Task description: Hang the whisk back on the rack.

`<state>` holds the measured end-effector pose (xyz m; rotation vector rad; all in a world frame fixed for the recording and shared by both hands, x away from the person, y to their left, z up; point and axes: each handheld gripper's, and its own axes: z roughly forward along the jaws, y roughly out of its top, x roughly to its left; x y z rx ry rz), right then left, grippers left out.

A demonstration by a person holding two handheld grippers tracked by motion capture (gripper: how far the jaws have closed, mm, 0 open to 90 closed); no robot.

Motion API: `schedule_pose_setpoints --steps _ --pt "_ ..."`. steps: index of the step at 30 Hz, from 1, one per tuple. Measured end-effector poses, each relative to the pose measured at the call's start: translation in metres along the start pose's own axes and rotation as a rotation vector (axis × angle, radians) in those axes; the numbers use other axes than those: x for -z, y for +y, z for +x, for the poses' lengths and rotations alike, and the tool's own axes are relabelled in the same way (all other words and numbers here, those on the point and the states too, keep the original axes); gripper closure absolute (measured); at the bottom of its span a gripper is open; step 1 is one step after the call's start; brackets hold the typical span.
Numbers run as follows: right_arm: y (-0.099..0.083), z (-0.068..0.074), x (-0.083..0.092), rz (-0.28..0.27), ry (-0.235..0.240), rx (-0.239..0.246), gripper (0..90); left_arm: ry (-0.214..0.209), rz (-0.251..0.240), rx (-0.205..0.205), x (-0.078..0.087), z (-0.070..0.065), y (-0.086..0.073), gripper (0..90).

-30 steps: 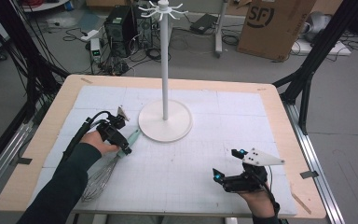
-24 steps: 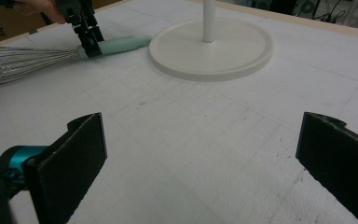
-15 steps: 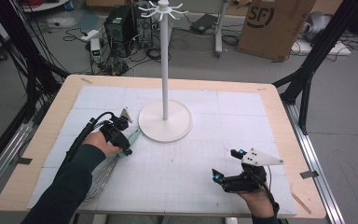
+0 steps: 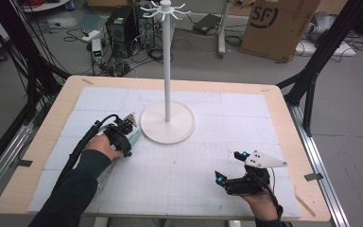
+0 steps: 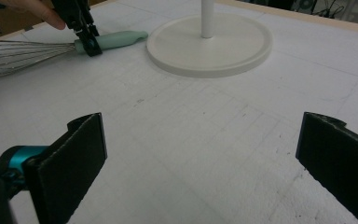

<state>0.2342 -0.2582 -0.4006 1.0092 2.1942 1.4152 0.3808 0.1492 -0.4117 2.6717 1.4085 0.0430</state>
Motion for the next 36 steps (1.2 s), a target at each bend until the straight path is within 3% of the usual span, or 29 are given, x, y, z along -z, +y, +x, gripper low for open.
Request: schedule_pose_setpoints --steps 12,19,26,31,35,36 --pt "0.0 0.0 -0.002 0.006 0.0 0.0 0.6 0.027 -0.008 -0.014 0.0 -0.003 -0.001 69.1" --pt "-0.001 0.0 -0.001 0.006 -0.001 0.0 0.6 0.011 -0.004 -0.02 0.001 -0.001 -0.001 67.7" --pt "-0.001 -0.001 -0.001 0.009 -0.004 -0.002 0.6 -0.039 -0.004 -0.007 0.004 0.003 -0.003 62.0" --pt "-0.002 -0.001 -0.002 0.017 -0.004 -0.008 0.6 -0.077 -0.042 0.005 0.015 0.012 -0.007 61.3" --pt "-0.002 0.0 -0.003 0.019 -0.002 -0.005 0.6 -0.131 -0.07 0.03 0.022 0.021 -0.01 60.9" --pt "-0.002 0.0 -0.003 0.019 -0.002 -0.005 0.6 -0.177 -0.082 0.044 0.025 0.027 -0.011 60.6"
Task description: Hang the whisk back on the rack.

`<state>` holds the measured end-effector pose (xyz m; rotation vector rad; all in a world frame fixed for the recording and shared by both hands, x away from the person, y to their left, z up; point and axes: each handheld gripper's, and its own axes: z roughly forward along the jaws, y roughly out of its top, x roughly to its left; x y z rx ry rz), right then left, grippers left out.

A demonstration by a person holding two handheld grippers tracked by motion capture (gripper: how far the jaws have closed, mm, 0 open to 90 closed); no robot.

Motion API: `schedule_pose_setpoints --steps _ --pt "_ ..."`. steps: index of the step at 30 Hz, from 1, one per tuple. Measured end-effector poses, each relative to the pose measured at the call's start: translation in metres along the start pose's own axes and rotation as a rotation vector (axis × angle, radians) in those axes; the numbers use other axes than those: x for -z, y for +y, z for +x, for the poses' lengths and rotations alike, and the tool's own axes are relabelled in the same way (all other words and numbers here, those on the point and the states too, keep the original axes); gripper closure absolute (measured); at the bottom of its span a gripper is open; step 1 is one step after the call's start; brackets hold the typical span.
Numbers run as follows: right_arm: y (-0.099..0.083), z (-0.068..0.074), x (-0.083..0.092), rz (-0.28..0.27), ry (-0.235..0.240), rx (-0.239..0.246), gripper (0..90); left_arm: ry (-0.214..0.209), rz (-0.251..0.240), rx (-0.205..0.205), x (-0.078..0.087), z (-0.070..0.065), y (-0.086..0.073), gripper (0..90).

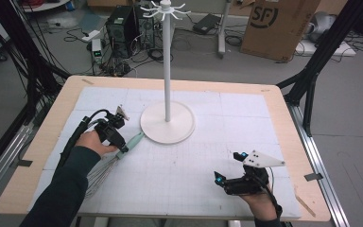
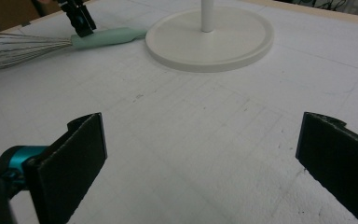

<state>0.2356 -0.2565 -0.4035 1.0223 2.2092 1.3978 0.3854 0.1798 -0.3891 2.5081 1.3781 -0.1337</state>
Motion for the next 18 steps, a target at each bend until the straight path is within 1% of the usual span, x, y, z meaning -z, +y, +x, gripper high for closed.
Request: schedule_pose_setpoints --steps 1,3,5,8,11,14,15,18 --pt "0.0 0.0 0.0 0.0 0.0 0.0 0.6 0.0 0.0 0.0 0.0 0.0 0.0 60.2" --pt "0.0 0.0 0.0 0.003 0.001 0.0 0.6 -0.05 -0.01 0.015 0.002 0.006 0.0 59.8" --pt "0.0 0.0 0.0 0.002 0.002 0.001 0.6 -0.097 -0.003 0.031 0.002 0.01 0.001 56.9" --pt "0.0 0.0 0.0 0.004 0.001 0.002 0.6 -0.132 0.004 0.04 0.0 0.016 0.002 54.9" --pt "-0.001 -0.001 0.0 0.003 0.001 0.003 0.6 -0.147 0.018 0.047 -0.003 0.017 0.003 53.7" --pt "-0.001 -0.001 0.0 0.005 0.0 0.0 0.6 -0.145 0.045 0.043 -0.008 0.018 0.005 52.6" --pt "-0.001 0.0 0.0 0.005 0.003 0.0 0.6 -0.147 0.051 0.042 -0.009 0.018 0.005 50.9" --pt "-0.001 0.0 0.0 0.007 0.003 0.0 0.6 -0.152 0.055 0.042 -0.011 0.019 0.006 48.3"
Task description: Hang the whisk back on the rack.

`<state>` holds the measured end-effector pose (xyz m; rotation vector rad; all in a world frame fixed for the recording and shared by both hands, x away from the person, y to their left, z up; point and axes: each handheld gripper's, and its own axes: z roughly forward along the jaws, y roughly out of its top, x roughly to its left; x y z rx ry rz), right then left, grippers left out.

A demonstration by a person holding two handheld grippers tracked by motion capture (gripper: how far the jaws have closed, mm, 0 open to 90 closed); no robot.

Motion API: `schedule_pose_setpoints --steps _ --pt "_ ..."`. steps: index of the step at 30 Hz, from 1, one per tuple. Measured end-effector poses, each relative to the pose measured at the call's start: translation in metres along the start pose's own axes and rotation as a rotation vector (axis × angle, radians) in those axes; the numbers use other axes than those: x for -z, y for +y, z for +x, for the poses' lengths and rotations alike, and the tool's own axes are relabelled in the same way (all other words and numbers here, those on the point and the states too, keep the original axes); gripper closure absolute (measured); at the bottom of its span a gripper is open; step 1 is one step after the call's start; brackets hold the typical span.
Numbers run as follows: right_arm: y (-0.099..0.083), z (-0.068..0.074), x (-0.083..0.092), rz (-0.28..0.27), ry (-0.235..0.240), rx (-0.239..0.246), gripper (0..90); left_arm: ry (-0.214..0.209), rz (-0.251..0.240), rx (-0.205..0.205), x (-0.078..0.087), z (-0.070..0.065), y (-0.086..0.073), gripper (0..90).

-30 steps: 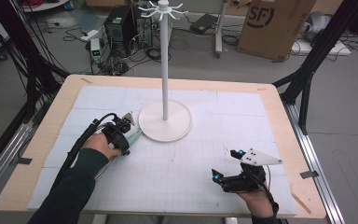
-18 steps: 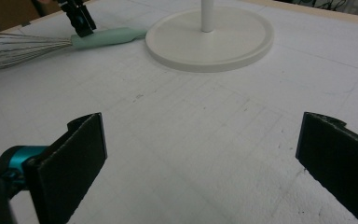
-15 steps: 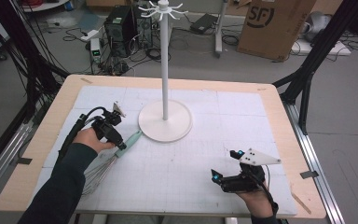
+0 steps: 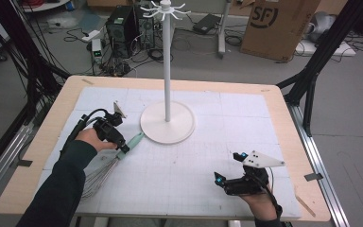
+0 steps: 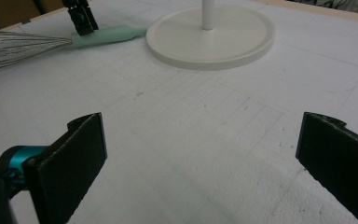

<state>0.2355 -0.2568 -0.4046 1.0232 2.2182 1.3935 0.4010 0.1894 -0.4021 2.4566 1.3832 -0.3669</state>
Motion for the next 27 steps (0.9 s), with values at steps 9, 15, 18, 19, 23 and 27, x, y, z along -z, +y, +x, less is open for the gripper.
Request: schedule_pose_setpoints --steps 9,15,18,19,23,27 --pt "0.0 0.0 0.0 0.0 0.0 0.0 0.6 -0.016 -0.018 0.024 0.004 0.008 -0.001 40.0" --pt "0.0 0.0 -0.001 0.004 0.002 0.002 0.6 0.002 -0.048 0.021 0.011 0.011 -0.002 59.5" --pt "0.0 0.001 -0.001 0.003 0.002 0.001 0.6 0.04 -0.048 0.027 0.011 0.011 -0.003 65.7" --pt "0.0 0.001 -0.001 0.003 0.001 0.002 0.6 0.047 -0.046 0.025 0.01 0.011 -0.003 68.4" --pt "0.0 0.001 -0.002 0.004 0.002 0.005 0.6 0.084 -0.04 0.001 0.006 0.007 -0.002 76.4" --pt "0.0 0.001 -0.001 0.003 0.003 0.006 0.6 0.116 -0.024 -0.015 0.002 0.003 -0.001 78.8"
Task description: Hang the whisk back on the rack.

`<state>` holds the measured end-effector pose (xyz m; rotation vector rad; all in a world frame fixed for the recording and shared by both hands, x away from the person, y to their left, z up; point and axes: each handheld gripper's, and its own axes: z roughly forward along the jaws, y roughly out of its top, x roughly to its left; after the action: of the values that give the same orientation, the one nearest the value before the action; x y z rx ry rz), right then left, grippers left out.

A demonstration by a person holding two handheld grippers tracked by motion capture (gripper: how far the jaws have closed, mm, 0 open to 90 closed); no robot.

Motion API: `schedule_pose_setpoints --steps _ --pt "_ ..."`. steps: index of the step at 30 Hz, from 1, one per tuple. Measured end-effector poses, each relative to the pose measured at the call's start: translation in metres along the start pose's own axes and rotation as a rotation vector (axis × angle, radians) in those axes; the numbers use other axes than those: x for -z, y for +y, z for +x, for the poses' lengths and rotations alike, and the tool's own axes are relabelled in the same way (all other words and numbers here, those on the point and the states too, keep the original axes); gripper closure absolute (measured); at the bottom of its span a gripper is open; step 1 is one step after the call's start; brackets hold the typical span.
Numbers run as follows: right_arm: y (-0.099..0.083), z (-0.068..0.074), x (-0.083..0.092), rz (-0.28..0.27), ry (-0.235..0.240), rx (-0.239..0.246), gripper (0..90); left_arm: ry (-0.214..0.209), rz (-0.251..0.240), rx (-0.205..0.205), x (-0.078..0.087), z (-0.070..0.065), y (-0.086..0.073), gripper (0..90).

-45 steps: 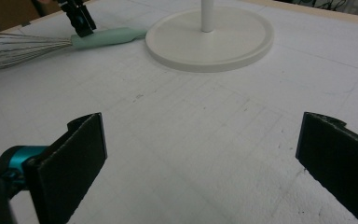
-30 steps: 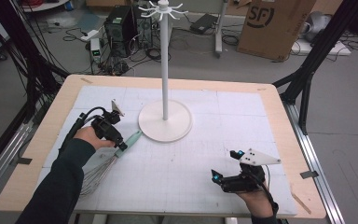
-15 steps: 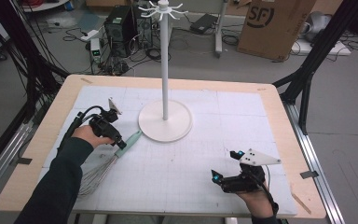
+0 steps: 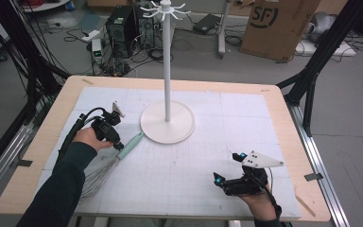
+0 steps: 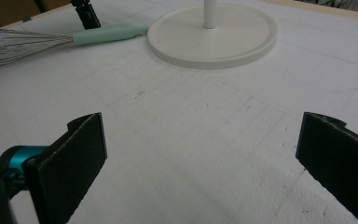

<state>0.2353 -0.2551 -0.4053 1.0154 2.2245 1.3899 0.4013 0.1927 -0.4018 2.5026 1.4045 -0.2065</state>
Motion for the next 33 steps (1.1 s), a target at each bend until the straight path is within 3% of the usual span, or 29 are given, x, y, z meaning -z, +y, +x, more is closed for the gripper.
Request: schedule_pose_setpoints --steps 21,33 --pt "0.0 0.001 -0.001 0.002 -0.003 0.003 0.6 0.011 0.0 -0.038 0.0 -0.016 -0.002 78.4" --pt "0.0 0.001 0.0 0.002 -0.005 -0.001 0.6 0.001 -0.016 -0.018 0.002 -0.024 -0.003 75.4"
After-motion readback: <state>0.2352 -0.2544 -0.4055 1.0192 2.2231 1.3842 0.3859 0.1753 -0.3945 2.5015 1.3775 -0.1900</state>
